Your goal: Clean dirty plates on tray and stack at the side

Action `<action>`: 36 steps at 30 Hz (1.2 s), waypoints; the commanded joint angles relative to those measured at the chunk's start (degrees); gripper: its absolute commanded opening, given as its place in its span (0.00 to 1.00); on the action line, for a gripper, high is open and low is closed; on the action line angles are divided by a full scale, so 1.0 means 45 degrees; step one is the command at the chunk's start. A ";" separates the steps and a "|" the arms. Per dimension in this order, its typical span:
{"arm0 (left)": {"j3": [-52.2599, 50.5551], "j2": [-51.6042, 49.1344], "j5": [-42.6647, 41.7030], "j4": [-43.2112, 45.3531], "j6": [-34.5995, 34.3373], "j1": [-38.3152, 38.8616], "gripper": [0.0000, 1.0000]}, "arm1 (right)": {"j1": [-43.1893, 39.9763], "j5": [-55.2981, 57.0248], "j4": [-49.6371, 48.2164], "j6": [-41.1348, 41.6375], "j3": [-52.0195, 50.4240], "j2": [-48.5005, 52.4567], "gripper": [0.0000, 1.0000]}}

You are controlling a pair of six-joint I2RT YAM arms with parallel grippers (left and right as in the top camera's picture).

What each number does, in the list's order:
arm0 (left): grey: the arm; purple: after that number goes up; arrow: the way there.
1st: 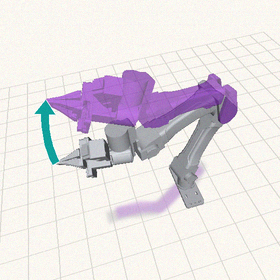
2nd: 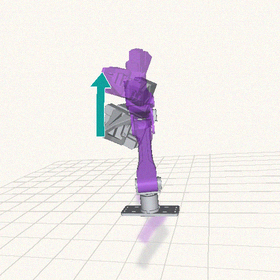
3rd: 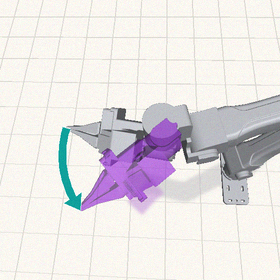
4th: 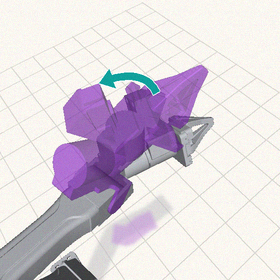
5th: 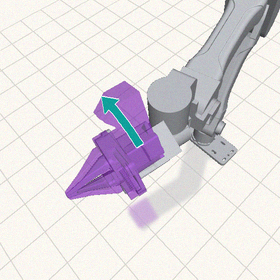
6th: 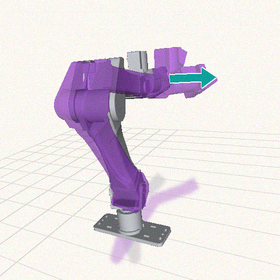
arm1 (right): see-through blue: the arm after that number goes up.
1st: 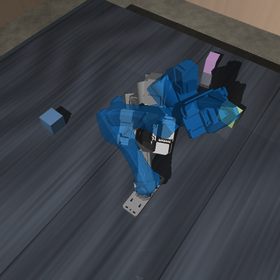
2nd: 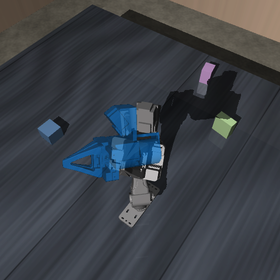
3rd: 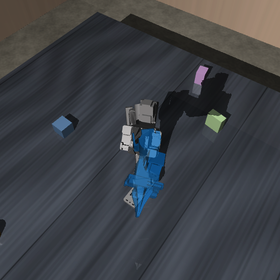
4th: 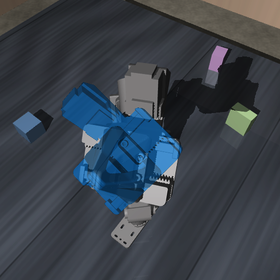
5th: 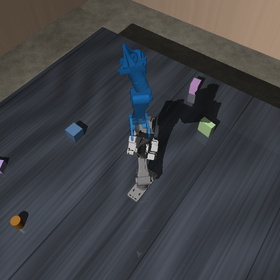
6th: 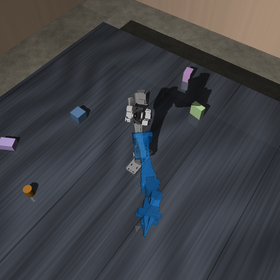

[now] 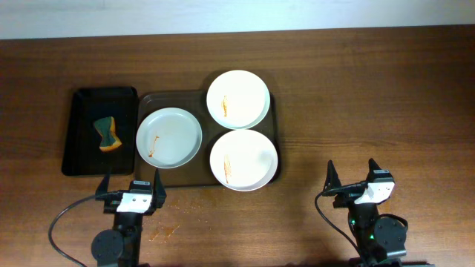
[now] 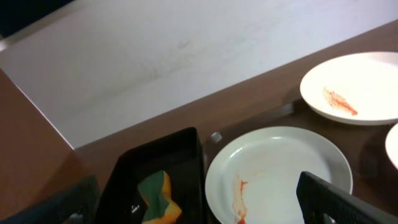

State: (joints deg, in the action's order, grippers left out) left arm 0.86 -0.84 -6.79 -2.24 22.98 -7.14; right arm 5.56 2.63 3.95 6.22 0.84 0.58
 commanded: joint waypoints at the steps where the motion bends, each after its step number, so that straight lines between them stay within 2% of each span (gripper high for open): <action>1: -0.0063 0.0112 -0.0845 0.0136 0.0155 0.0049 0.99 | -0.0049 -0.0466 -0.0325 0.0049 -0.0117 -0.0049 0.98; 6: -0.0063 0.0112 -0.2482 0.1297 0.0155 0.0049 0.99 | -0.0049 -0.1030 -0.1107 0.0049 0.0083 -0.0049 0.98; 10: 0.0024 0.0097 -0.2599 0.2492 0.0000 0.0049 0.99 | -0.0053 -0.1122 -0.1103 0.0049 0.0787 -0.0049 0.98; 14: 0.0709 -0.0301 -0.2662 0.2497 -0.1486 0.0049 0.99 | -0.0053 -0.1496 -0.1078 0.0044 0.1681 -0.0049 0.98; 19: 0.2210 -0.1909 -0.3094 0.2492 -0.1579 0.0049 0.99 | -0.0049 -0.1598 -0.1054 0.0044 0.2599 0.0155 0.98; 24: 0.4274 -0.4473 -0.3813 0.2302 -0.1579 0.0049 0.99 | -0.0049 -0.1889 -0.0423 0.0039 0.3667 0.0952 0.98; 29: 0.6654 -0.7699 -0.5022 0.1253 -0.1574 0.0049 0.99 | -0.0049 -0.2511 0.0214 0.0044 0.5187 0.2506 0.98; 36: 1.1094 -1.3168 -0.6227 -0.2336 -0.1574 0.0034 0.99 | -0.0049 -0.3177 0.2098 0.0044 0.8485 0.5688 0.98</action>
State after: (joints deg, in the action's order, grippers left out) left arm 42.37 -51.42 -30.28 -7.29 16.38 -7.09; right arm 5.56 -9.04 9.78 6.20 31.88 20.34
